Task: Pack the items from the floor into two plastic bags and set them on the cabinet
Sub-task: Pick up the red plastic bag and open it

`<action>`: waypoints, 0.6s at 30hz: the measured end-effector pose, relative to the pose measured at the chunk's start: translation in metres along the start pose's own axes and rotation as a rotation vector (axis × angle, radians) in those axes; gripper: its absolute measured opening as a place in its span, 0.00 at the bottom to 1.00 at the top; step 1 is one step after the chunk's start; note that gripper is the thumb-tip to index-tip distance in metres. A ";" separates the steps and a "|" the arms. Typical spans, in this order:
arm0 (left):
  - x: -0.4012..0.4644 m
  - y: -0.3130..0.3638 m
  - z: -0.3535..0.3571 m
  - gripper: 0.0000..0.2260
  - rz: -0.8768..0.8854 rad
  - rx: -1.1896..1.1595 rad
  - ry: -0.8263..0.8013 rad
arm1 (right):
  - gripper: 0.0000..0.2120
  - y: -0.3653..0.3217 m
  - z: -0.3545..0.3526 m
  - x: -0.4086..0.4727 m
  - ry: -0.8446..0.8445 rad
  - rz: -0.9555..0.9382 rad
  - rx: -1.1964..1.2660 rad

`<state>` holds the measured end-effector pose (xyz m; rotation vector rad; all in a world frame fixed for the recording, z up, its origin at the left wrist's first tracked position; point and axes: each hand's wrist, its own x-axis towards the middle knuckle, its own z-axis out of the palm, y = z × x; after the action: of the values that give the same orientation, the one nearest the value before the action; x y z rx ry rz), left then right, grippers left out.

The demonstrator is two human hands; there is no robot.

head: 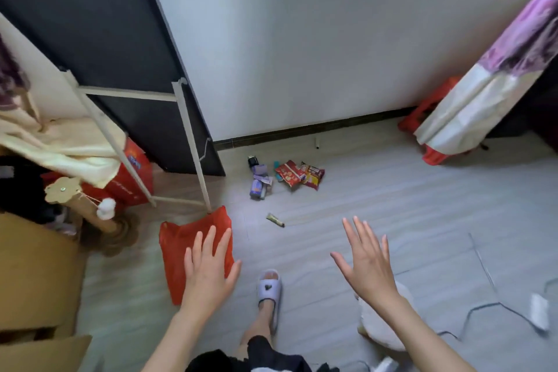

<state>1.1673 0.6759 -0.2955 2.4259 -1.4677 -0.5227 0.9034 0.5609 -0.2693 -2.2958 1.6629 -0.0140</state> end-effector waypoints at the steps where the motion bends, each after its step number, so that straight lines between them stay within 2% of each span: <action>1: 0.014 0.007 0.004 0.29 0.011 0.002 -0.001 | 0.33 0.005 -0.001 0.012 -0.004 0.008 -0.006; 12: 0.170 0.077 0.033 0.29 0.093 0.095 -0.125 | 0.33 0.046 -0.032 0.174 -0.042 0.014 -0.017; 18: 0.220 0.117 0.039 0.28 0.102 0.110 -0.112 | 0.33 0.082 -0.042 0.240 -0.087 0.010 0.000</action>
<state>1.1512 0.4256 -0.3220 2.4223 -1.6982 -0.5785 0.8983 0.3049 -0.2909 -2.2544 1.6318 0.0867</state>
